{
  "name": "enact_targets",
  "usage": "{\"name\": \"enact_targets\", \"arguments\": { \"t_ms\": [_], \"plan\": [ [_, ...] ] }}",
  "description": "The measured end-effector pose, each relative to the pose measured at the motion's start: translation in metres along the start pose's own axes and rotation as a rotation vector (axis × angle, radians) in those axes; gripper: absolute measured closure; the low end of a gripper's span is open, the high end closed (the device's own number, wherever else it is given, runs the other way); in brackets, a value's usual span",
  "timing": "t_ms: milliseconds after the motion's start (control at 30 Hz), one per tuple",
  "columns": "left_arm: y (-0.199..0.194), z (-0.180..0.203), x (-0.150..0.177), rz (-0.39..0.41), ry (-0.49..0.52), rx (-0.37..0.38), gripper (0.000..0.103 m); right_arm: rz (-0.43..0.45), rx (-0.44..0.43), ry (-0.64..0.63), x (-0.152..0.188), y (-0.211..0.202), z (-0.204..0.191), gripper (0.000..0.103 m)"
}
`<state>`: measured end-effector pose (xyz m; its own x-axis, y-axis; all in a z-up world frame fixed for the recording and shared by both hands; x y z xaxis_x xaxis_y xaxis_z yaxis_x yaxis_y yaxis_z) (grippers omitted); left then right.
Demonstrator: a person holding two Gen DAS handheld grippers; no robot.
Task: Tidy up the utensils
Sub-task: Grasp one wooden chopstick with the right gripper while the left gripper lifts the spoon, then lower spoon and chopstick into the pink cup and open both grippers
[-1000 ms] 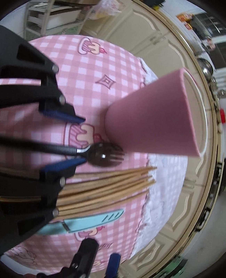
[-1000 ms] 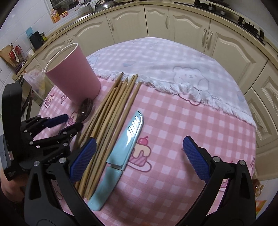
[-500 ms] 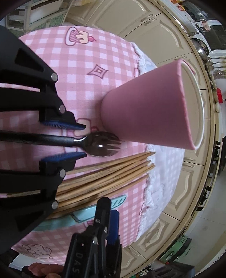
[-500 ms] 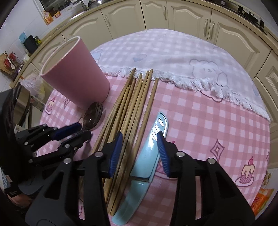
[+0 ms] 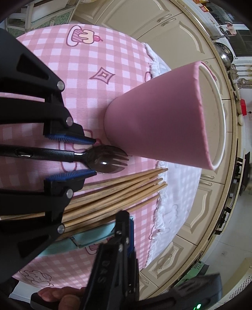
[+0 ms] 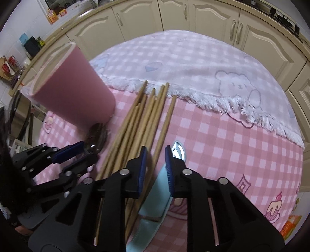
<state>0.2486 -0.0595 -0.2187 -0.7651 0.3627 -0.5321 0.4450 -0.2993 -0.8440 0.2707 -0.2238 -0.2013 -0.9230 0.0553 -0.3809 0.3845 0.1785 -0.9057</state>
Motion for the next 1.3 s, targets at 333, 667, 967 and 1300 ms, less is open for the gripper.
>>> {"name": "enact_targets", "arguments": {
  "t_ms": [333,667,967,1300],
  "plan": [
    [0.005,0.007,-0.003,-0.014,0.023,-0.044,0.081,-0.036,0.060,-0.051,-0.005,0.012,-0.011,0.093],
    [-0.014,0.004,0.003,0.049,-0.056,-0.004,0.098,0.100,-0.170,0.040,0.010,-0.026,0.006,0.097],
    [-0.056,0.007,0.007,0.183,-0.094,0.005,0.098,0.238,-0.316,0.071,0.016,-0.062,0.016,0.097],
    [-0.128,0.004,-0.011,0.451,-0.154,0.026,0.098,0.430,-0.432,0.085,0.014,-0.110,0.024,0.097]
  ]
}}
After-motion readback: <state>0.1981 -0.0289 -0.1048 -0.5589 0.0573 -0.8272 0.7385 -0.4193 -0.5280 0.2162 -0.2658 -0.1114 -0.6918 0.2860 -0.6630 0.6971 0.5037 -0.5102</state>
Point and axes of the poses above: each gripper's, at about its wrist camera, not at the fingertips, and y roughly the way its jaws point, z to its right, x to its underside, the point moved 3 cm from there along y, roughly the way its jaws point, and after that the axes turned 4 degrees about y, right-handed, at the moved point
